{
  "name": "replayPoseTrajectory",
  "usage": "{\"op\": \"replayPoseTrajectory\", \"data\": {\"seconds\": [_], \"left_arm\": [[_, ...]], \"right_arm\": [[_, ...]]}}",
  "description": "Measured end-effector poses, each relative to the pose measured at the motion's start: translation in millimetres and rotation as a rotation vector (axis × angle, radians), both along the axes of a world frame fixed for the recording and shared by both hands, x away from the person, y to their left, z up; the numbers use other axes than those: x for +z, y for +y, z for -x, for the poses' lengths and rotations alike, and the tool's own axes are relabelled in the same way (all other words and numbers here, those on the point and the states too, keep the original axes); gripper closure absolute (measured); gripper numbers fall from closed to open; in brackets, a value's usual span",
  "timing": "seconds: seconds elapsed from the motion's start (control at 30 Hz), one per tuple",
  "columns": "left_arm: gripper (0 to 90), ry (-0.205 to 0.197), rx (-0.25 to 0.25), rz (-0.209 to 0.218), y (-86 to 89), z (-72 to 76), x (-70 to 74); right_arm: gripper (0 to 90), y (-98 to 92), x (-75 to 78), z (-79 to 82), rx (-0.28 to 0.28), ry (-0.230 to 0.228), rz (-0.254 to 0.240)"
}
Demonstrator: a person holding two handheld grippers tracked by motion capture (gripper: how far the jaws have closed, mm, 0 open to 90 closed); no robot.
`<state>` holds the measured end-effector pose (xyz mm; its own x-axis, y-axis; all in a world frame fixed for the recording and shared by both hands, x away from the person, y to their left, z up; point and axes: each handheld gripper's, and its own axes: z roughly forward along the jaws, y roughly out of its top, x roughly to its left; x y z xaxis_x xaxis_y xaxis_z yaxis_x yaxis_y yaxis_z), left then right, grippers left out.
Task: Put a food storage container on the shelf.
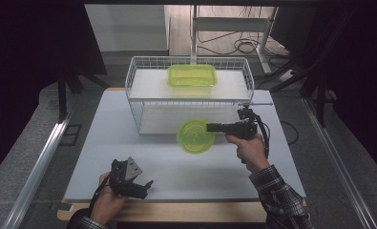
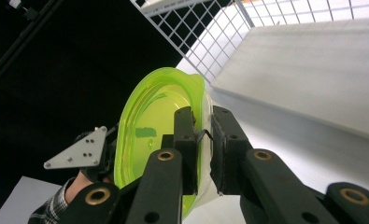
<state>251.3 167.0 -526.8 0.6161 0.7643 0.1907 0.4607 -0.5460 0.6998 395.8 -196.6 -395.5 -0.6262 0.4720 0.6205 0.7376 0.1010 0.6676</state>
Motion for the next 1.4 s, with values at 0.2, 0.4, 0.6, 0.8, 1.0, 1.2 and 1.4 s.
{"op": "replayPoseTrajectory", "data": {"seconds": [0.2, 0.4, 0.6, 0.8, 1.0, 1.2, 1.4], "left_arm": [[0.3, -0.001, 0.000, -0.003, -0.1, -0.1, -0.1], [0.3, -0.003, -0.001, -0.004, 0.2, -0.3, -0.1], [0.3, -0.002, 0.000, -0.003, 0.1, -0.1, -0.2], [0.3, -0.003, 0.000, -0.004, 0.1, -0.1, -0.4], [0.3, -0.005, -0.002, -0.008, 0.2, -0.3, -0.2], [0.3, -0.005, -0.001, -0.003, 0.1, -0.1, -0.3], [0.3, -0.003, -0.001, 0.001, 1.3, -0.2, 0.3]], "right_arm": [[81.0, 1.5, 10.6, -3.8, -0.008, -0.011, -0.016], [81.0, 3.6, 23.2, -8.2, -0.017, -0.023, -0.037], [81.0, 4.6, 32.8, -11.9, -0.023, -0.030, -0.052], [81.0, 5.8, 47.5, -16.4, -0.029, -0.042, -0.077], [81.0, 7.2, 60.0, -18.3, -0.033, -0.058, -0.087], [81.0, 9.0, 77.8, -24.7, -0.050, -0.079, -0.100], [81.0, 9.2, 89.6, -29.9, -0.067, -0.089, -0.115]]}}
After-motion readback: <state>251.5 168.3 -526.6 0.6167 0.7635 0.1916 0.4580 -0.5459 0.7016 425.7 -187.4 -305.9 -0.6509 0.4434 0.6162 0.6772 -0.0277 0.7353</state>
